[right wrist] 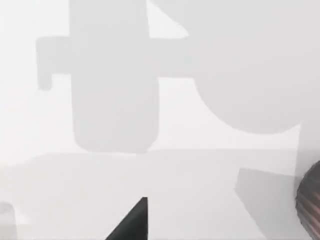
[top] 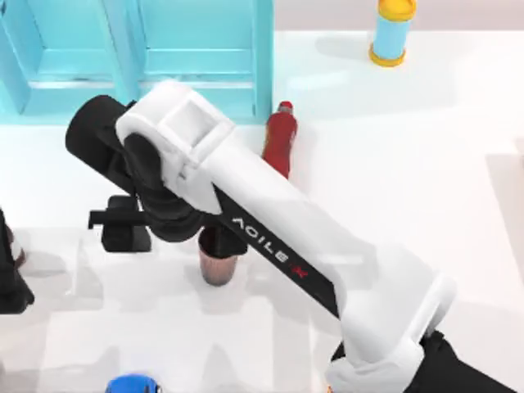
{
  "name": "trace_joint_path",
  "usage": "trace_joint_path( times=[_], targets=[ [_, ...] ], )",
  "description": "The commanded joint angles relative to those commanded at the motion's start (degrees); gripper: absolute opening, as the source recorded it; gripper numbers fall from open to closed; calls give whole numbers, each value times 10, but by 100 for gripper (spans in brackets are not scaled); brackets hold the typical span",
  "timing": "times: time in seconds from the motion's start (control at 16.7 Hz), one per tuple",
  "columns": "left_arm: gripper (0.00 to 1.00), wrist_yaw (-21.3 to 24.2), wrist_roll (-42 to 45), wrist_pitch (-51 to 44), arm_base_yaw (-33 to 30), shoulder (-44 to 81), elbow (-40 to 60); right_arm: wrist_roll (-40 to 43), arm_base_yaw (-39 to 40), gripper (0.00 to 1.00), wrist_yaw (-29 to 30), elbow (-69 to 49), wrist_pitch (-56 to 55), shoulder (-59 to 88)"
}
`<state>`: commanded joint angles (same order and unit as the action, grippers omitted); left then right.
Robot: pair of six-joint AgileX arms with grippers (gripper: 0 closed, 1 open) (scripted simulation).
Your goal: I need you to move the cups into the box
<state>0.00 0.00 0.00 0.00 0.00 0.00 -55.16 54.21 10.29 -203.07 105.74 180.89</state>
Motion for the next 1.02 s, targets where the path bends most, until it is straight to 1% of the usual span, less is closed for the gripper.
trace_joint_path(
  times=[0.48,0.54,0.96,1.02],
  targets=[
    [100,0,0,0,0,0,0,0,0,2,0,0,0,0],
    [100,0,0,0,0,0,0,0,0,0,0,0,0,0],
    [100,0,0,0,0,0,0,0,0,0,0,0,0,0],
    [100,0,0,0,0,0,0,0,6,0,-3,12,-30,-10]
  ],
)
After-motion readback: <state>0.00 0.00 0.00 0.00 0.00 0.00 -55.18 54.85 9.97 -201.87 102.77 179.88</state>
